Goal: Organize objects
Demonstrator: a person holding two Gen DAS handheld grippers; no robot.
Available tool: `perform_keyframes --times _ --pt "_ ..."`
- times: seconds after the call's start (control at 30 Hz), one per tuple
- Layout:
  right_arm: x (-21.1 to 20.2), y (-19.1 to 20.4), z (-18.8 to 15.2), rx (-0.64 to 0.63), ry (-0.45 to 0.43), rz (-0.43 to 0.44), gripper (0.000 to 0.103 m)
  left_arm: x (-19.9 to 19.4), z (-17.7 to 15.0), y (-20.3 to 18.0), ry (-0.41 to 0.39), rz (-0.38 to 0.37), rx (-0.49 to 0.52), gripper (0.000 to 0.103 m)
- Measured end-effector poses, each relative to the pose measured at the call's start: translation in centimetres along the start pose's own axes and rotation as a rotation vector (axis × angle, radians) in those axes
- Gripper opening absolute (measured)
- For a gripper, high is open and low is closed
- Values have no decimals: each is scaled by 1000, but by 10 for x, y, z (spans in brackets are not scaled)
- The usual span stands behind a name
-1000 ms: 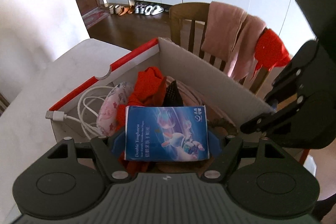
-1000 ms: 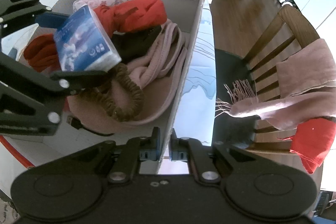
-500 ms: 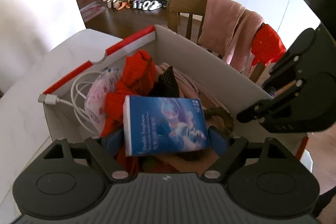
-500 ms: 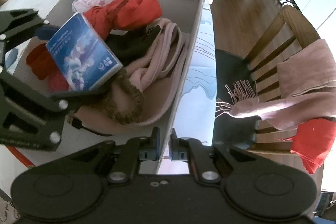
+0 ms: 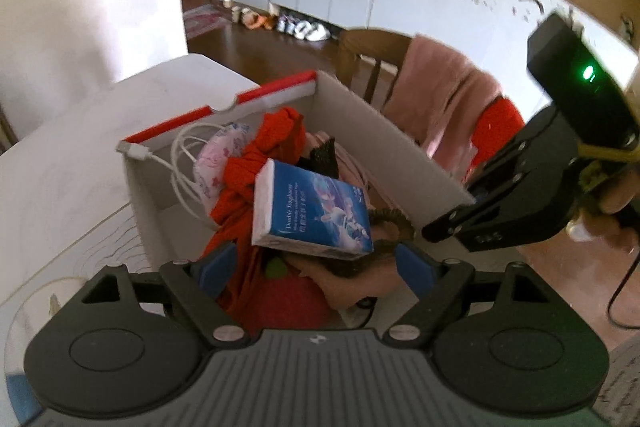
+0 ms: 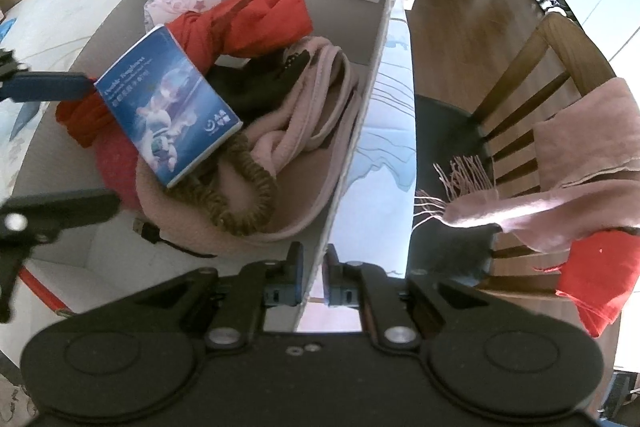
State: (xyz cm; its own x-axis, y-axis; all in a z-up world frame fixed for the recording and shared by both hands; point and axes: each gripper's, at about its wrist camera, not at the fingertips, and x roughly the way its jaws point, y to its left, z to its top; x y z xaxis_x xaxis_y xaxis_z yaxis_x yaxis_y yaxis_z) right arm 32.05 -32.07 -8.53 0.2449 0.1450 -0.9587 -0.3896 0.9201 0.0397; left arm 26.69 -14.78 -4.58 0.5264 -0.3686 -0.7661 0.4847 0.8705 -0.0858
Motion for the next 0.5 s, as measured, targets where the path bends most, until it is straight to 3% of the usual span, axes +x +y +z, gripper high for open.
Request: perform_keyframes --times 0.5 --pt "-34 0 -11 -48 -86 31 9 -63 -16 0 -167 93 -167 87"
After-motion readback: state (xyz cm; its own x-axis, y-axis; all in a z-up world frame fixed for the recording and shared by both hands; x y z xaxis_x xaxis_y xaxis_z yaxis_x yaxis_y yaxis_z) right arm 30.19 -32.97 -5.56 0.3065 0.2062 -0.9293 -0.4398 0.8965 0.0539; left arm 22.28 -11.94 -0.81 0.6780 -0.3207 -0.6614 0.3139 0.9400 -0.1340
